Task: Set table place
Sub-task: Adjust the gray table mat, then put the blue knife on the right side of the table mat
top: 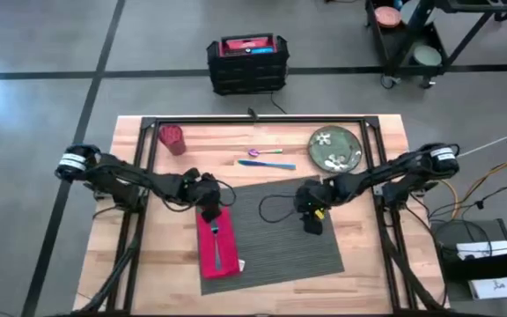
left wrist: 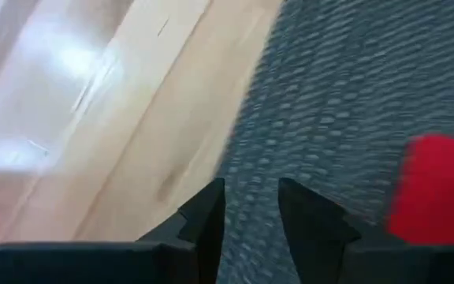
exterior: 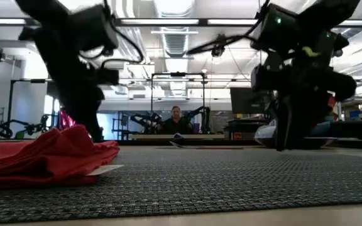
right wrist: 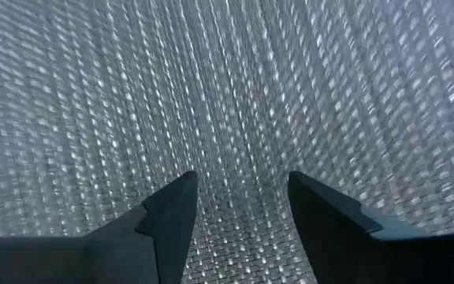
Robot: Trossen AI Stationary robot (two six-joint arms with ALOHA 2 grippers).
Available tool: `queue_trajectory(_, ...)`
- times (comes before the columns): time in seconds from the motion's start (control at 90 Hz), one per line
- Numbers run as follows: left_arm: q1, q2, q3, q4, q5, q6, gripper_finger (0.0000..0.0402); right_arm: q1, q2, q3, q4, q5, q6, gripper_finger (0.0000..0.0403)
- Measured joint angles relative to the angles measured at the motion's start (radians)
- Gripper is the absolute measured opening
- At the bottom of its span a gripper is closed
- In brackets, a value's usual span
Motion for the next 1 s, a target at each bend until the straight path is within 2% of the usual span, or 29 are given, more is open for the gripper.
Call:
queue_trajectory(0.344, 0.036, -0.006, -0.115, 0.123, 0.017, 0.049, 0.0078, 0.031, 0.032, 0.003, 0.021, 0.026, 0.207, 0.0164)
queue_trajectory(0.644, 0.072, -0.008, -0.11, 0.11, 0.013, 0.092, 0.0076, 0.085, 0.036, 0.004, 0.064, 0.004, 0.282, 0.0151)
queue_trajectory(0.756, 0.072, -0.036, -0.053, 0.024, 0.02, 0.105, 0.0076, 0.081, 0.011, 0.046, -0.013, -0.009, 0.247, 0.0146)
queue_trajectory(0.856, 0.072, -0.076, 0.04, -0.048, 0.02, 0.125, 0.0076, 0.06, -0.037, 0.138, -0.108, -0.004, 0.148, 0.0142)
queue_trajectory(1.0, 0.073, -0.117, 0.142, -0.072, 0.02, 0.201, 0.0077, -0.03, -0.075, 0.283, -0.276, 0.115, -0.037, 0.014)
